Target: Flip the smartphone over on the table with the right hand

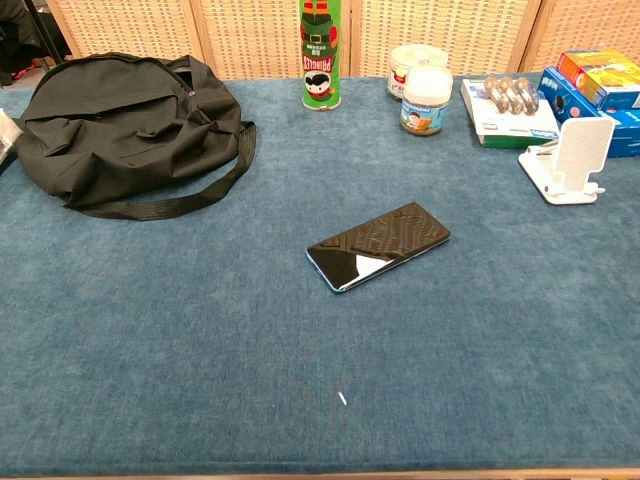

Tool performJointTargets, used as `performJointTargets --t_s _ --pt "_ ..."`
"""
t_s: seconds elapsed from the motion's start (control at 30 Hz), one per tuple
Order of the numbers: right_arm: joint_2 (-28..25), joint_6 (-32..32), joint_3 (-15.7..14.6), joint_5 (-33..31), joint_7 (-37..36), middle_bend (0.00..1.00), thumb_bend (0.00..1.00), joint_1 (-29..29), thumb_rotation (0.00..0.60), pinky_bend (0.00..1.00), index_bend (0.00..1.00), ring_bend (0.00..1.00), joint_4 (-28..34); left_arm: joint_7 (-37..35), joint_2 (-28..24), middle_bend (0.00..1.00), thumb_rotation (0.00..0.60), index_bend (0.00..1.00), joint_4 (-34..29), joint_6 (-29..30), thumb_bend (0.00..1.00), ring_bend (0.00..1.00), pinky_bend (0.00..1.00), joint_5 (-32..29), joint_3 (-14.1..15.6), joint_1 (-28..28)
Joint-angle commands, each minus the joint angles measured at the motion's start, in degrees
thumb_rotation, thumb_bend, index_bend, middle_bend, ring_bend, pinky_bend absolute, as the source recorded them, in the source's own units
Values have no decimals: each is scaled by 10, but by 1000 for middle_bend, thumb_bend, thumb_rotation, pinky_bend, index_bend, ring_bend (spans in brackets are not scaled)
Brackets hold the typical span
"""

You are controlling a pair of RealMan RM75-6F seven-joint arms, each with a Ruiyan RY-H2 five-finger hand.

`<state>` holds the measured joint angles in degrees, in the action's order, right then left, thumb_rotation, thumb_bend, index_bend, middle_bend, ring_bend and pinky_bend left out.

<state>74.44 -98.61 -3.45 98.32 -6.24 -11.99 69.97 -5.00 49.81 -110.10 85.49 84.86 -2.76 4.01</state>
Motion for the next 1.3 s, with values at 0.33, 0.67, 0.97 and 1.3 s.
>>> performJointTargets --t_s 0.33,0.67,0.97,1.3 --pt "18 79 -4 62 -35 29 0 -63 600 53 137 0 21 -8 -3 0 600 0 1 -4 0 0 0 6 2 1" --pt "59 247 24 63 49 30 156 -169 600 53 157 0 54 22 6 0 600 0 -5 -22 0 0 0 -14 -3 12" --pt "124 322 38 28 145 39 305 -197 600 53 195 0 43 25 5 0 600 0 -6 -28 0 0 0 -28 -7 16" --pt "176 361 44 2 159 44 364 -222 600 53 209 0 -16 9 -1 0 600 0 -5 -26 0 0 0 -21 -5 13"
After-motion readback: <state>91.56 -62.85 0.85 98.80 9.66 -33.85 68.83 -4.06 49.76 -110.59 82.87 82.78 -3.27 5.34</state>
